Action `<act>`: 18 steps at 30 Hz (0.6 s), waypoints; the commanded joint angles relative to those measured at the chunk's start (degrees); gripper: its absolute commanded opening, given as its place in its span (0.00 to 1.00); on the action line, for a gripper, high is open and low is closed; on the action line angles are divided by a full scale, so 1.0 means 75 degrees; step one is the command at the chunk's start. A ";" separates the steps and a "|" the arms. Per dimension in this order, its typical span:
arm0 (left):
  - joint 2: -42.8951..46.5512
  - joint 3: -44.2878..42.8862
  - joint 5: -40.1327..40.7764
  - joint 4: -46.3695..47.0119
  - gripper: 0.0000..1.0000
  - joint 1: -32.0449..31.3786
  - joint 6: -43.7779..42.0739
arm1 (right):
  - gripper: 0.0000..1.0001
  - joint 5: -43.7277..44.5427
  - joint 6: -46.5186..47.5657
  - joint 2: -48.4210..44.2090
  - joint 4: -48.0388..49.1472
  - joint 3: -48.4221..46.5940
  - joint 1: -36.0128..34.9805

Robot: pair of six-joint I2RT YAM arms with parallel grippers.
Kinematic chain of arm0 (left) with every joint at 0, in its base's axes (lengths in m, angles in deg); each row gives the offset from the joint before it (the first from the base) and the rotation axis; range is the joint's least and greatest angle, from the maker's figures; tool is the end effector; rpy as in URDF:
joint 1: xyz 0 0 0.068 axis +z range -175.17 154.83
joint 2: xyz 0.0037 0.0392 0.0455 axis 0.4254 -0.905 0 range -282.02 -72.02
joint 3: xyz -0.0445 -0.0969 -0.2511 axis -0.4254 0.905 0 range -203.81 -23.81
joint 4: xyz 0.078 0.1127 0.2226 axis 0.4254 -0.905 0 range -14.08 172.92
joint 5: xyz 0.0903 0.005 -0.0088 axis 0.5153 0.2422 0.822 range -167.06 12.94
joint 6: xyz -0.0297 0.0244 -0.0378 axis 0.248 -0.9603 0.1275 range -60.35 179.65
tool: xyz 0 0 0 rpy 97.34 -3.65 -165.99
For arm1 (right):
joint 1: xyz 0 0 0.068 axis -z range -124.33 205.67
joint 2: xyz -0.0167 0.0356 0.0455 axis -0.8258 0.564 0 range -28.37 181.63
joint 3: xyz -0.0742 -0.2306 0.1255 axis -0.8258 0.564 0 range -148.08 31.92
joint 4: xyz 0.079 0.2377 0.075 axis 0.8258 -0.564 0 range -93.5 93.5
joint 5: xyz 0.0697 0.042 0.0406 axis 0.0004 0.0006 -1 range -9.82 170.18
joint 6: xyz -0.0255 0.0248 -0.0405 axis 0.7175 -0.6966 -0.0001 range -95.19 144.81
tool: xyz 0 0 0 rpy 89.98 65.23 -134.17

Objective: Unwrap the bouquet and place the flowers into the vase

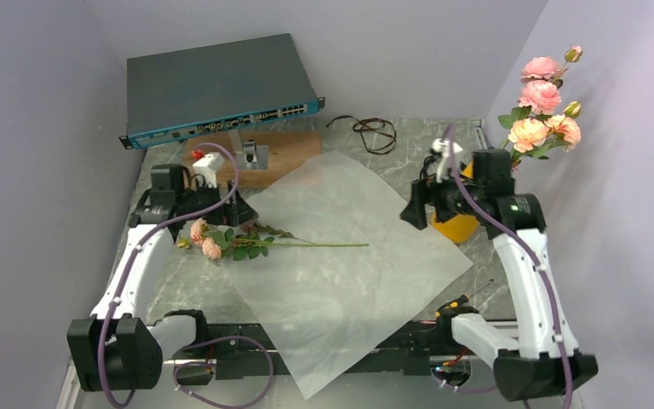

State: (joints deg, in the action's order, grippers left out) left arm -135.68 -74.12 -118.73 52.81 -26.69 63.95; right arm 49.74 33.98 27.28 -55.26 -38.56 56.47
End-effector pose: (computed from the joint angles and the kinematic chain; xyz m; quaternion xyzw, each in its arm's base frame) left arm 0.2274 -0.0296 0.2827 0.1197 0.8617 -0.3450 0.3522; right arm 0.1682 0.0157 0.3796 -0.1672 0.8782 0.2079 0.3971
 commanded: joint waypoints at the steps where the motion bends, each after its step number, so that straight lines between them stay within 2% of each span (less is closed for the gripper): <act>1: 0.0579 0.0231 0.0000 -0.0007 1.00 0.1203 0.0525 | 0.91 0.0481 0.0299 0.0737 0.0997 -0.0536 -0.1599; 8: 0.2087 0.0840 0.0099 -0.0307 1.00 0.2728 0.1609 | 0.88 0.1070 0.1287 0.2587 0.1532 -0.1337 -0.3813; 12: 0.2157 0.0868 0.0100 -0.0605 0.99 0.3485 0.2053 | 0.87 0.1270 0.1822 0.3549 0.1542 -0.1888 -0.4994; 18: 0.2295 0.0864 0.0603 -0.0935 0.99 0.4046 0.2580 | 0.84 0.1500 0.2308 0.5502 0.1295 -0.3338 -0.6080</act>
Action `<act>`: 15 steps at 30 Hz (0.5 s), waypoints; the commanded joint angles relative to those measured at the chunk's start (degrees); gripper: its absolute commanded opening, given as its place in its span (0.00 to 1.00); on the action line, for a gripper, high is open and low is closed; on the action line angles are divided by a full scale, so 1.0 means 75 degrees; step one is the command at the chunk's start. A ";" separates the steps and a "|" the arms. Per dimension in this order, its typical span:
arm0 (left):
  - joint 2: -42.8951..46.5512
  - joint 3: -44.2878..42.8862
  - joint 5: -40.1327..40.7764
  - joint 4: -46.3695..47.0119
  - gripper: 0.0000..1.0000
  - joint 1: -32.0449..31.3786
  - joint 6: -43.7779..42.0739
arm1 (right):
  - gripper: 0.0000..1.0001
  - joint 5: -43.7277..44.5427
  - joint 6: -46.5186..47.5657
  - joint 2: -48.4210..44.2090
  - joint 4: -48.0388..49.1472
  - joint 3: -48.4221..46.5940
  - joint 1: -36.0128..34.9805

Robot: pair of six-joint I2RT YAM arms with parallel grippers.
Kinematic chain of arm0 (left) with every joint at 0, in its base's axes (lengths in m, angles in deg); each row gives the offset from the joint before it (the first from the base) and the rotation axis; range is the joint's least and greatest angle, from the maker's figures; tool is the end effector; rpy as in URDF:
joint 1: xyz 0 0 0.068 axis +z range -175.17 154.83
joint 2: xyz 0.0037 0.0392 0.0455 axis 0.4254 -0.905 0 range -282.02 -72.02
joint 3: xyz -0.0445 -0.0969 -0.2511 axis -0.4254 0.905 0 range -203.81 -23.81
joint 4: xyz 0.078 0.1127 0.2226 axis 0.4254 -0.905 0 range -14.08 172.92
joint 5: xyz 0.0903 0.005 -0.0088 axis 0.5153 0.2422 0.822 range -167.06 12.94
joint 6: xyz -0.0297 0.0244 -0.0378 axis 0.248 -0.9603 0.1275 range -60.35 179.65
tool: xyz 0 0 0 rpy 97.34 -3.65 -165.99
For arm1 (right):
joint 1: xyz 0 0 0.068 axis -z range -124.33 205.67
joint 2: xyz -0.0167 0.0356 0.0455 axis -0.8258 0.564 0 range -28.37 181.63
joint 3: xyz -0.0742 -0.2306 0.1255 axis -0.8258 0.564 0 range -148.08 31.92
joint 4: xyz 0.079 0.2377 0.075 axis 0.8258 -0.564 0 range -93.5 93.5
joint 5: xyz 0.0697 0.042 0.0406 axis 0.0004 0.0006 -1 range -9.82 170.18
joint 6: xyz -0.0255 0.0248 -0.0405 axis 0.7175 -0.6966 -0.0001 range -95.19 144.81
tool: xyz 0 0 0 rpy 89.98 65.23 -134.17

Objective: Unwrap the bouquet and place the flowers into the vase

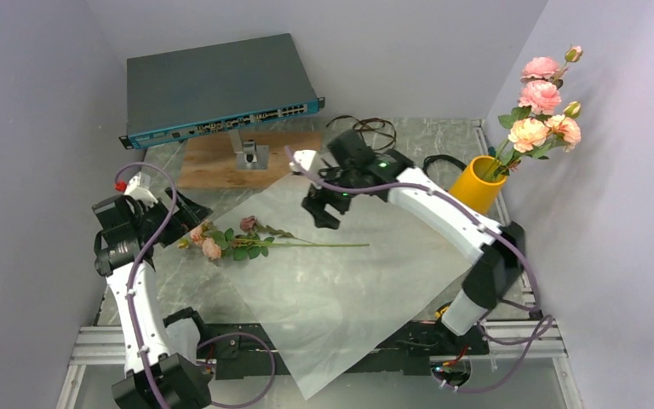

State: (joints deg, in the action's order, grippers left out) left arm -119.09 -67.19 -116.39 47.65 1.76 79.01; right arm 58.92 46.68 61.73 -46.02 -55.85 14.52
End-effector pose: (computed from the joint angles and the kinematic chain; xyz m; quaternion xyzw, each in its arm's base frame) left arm 0.1595 0.0558 0.2871 -0.2007 0.8384 -0.2762 0.4249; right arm 0.2430 0.2295 0.3432 -0.5369 0.7604 0.2257 0.2874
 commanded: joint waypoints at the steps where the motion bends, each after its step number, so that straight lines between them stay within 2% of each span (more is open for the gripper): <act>1: 0.0061 -0.0058 0.0342 -0.0270 0.99 0.0321 0.0720 | 0.83 0.0279 0.0689 0.1273 -0.0086 -0.1371 -0.0657; 2: 0.0035 -0.0039 0.0389 -0.0261 0.99 0.0401 0.0907 | 0.81 0.0271 0.0819 0.1682 -0.0281 -0.1739 -0.0829; 5: -0.0180 -0.0041 0.0521 -0.0357 0.99 0.0667 0.1527 | 0.70 0.0395 0.1066 0.2958 -0.0868 -0.2933 -0.1290; 7: -0.0433 -0.0111 0.0642 -0.0488 0.99 0.0841 0.1819 | 0.66 0.0507 0.1086 0.3729 -0.1210 -0.3741 -0.1530; 10: -0.0694 -0.0135 0.0793 -0.0515 0.99 0.1080 0.2182 | 0.66 0.0726 0.1064 0.4701 -0.1568 -0.4717 -0.1769; 15: -0.1200 -0.0307 0.0776 -0.0524 0.99 0.1166 0.2410 | 0.65 0.0973 0.1015 0.5665 -0.1570 -0.5444 -0.1941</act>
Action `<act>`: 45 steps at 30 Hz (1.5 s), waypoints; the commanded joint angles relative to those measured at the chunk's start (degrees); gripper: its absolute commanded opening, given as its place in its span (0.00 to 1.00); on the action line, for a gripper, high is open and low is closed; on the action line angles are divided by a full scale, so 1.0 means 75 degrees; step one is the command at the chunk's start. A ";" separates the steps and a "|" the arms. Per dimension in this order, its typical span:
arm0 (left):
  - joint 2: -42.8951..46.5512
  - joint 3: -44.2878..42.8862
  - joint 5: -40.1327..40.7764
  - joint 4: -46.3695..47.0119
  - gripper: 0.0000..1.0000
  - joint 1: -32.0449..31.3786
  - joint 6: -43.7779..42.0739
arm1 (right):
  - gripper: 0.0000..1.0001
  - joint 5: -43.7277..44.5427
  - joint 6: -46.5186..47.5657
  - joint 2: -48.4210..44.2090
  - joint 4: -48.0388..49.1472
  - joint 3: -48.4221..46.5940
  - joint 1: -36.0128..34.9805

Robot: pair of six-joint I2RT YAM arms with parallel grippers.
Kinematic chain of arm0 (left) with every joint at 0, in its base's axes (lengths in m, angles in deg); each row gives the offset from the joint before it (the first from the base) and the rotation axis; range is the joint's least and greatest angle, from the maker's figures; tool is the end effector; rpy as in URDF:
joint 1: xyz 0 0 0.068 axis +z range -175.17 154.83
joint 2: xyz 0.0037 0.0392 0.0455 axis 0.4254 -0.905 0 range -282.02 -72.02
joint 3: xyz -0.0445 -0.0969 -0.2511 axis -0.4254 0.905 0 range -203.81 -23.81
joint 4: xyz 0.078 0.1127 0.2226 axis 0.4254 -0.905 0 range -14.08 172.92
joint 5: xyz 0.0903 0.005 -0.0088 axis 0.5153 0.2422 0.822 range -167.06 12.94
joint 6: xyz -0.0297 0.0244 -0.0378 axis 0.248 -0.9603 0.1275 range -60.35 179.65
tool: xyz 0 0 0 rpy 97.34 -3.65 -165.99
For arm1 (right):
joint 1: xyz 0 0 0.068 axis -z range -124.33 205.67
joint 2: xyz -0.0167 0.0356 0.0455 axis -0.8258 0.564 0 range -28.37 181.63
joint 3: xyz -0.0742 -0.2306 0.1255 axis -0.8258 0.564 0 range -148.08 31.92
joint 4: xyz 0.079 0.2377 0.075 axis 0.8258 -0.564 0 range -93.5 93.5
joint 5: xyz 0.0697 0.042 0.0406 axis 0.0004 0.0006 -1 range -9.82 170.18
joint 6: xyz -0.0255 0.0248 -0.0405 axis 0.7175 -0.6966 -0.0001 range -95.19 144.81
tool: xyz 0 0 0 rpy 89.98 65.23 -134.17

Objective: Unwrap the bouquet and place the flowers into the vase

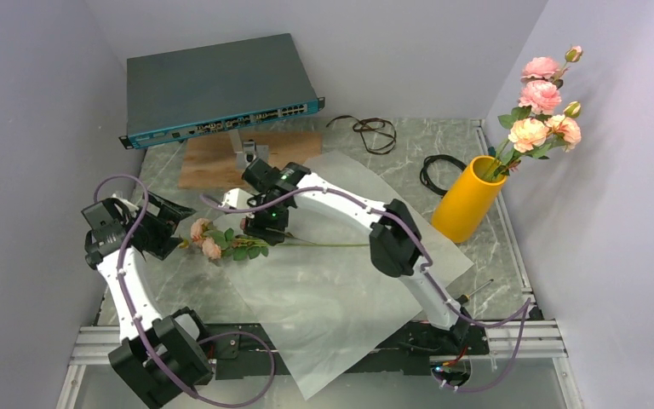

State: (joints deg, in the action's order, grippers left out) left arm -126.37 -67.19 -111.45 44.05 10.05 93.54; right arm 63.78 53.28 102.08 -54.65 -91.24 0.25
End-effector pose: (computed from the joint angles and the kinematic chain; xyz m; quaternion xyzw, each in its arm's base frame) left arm 0.1625 0.0902 0.2613 -0.4253 0.7965 -0.2738 0.3312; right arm 0.2681 0.4066 0.2444 -0.6690 0.6991 0.1846 0.1722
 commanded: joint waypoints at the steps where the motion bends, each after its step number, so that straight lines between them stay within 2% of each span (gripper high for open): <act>1: -0.0312 -0.0355 0.0120 -0.0044 0.99 0.0061 0.0463 | 0.64 0.0345 0.0160 0.0450 -0.0459 -0.0891 -0.0075; 10: -0.0805 -0.0597 0.0179 0.0078 0.99 0.0061 0.0415 | 0.56 0.0295 0.0220 0.1112 -0.0101 -0.1143 -0.0340; 24: -0.0906 -0.0791 0.0172 -0.0114 0.98 0.0073 0.0128 | 0.46 0.0291 0.0150 0.1716 0.0453 -0.1222 -0.0439; 33: -0.1099 -0.0791 0.0029 0.0019 0.97 0.0073 0.0091 | 0.26 0.0327 0.0266 0.1343 0.0670 -0.0592 -0.0473; 39: -0.1262 -0.0827 -0.0118 0.0074 0.97 0.0073 0.0080 | 0.02 0.0109 0.0074 0.0528 0.1393 -0.0041 -0.0471; 45: -0.1454 -0.0988 -0.0172 0.0127 0.96 0.0073 0.0038 | 0.00 -0.0071 -0.0265 -0.0081 0.1761 0.0191 -0.0462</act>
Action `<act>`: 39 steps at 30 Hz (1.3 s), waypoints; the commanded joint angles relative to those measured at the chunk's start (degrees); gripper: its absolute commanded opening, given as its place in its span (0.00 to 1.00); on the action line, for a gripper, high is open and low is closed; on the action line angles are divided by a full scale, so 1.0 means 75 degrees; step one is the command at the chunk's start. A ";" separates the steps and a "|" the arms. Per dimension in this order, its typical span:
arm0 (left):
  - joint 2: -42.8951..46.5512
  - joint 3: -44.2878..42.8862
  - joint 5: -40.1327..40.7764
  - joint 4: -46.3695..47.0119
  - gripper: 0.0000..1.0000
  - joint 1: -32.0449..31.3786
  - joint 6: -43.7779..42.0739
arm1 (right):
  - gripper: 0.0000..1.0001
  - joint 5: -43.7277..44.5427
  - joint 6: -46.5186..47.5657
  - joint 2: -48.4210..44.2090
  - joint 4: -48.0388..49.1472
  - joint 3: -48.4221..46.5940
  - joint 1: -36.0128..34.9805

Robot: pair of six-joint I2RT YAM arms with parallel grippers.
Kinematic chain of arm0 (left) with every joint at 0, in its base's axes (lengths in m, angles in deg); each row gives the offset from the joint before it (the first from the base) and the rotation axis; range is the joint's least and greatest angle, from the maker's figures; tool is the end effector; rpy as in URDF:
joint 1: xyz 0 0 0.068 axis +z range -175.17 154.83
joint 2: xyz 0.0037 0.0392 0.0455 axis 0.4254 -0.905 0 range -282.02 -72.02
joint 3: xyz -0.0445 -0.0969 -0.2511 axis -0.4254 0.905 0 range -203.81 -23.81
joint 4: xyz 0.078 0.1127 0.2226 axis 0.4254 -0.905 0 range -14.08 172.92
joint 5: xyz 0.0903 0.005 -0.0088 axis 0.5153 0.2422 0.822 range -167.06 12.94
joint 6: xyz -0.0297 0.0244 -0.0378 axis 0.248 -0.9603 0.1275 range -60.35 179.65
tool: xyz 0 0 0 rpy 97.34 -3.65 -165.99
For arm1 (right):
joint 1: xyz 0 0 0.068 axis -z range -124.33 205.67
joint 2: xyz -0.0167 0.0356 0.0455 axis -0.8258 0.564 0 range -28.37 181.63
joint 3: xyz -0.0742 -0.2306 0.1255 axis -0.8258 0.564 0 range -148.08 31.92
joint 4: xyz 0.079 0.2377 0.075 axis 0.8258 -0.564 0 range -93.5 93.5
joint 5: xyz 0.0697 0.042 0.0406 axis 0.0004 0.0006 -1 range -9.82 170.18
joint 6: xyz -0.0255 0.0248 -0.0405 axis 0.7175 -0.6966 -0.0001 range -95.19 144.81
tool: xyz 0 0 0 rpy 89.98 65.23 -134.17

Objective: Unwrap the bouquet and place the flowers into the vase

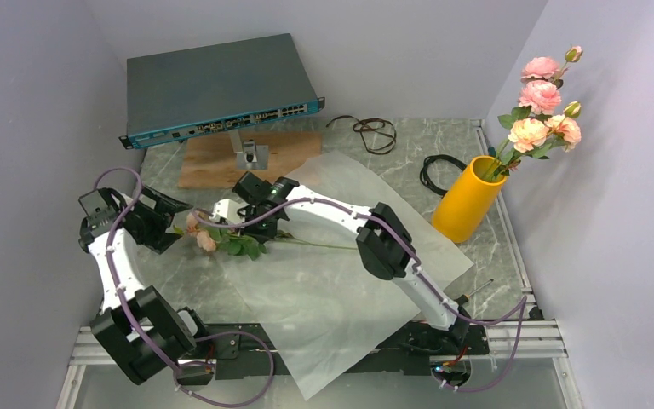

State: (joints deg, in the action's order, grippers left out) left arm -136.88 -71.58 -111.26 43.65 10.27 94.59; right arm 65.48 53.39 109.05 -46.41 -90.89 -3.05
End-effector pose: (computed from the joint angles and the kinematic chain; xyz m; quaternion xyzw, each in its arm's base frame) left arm 0.1883 0.1096 0.2518 -0.4577 0.7967 -0.2802 0.2778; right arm 0.2588 0.4434 0.1904 -0.6881 0.6805 0.1773 0.1787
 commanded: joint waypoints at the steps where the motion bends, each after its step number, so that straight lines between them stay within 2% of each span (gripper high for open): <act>1: -0.0067 -0.0413 -0.0224 0.0234 0.96 0.0043 -0.0071 | 0.00 -0.0360 -0.0351 -0.1220 0.0805 0.0316 -0.0022; 9: -0.0237 -0.0548 -0.0387 0.0369 0.99 0.0044 0.0035 | 0.00 -0.0741 -0.1093 -0.2626 0.1691 0.1728 0.0126; 16: -0.0317 -0.0566 -0.0601 0.0421 0.99 0.0044 0.0030 | 0.00 -0.1472 -0.2601 -0.5074 0.4229 0.4336 0.1036; 19: -0.0307 -0.0409 -0.0730 0.0560 0.99 0.0039 0.0157 | 0.00 -0.1601 -0.3137 -0.6026 0.4909 0.4839 0.1382; 23: -0.0280 -0.0090 -0.0959 0.0842 0.99 0.0033 0.0333 | 0.00 -0.1092 -0.3677 -0.7092 0.5417 0.5236 0.1517; 26: -0.0282 0.0081 -0.1083 0.0993 0.99 0.0029 0.0339 | 0.00 -0.0112 -0.4080 -0.7817 0.5608 0.5475 0.1541; 32: -0.0529 -0.0017 -0.1544 0.1110 0.99 -0.0194 0.0112 | 0.00 0.1710 -0.3982 -0.9087 0.5135 0.5403 0.1795; 35: -0.0553 -0.0136 -0.1758 0.1376 0.99 -0.0778 -0.0088 | 0.00 0.1943 -0.4178 -0.9343 0.4741 0.4929 0.2697; 39: -0.0538 -0.0318 -0.1222 0.1364 0.99 -0.2157 -0.0746 | 0.00 0.1895 -0.4120 -0.9820 0.4513 0.4376 0.3698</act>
State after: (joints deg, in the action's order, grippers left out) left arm -141.25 -71.03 -120.72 51.48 2.20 94.37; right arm 76.08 23.62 39.15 -11.44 -52.83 19.03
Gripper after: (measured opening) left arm 0.994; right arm 0.033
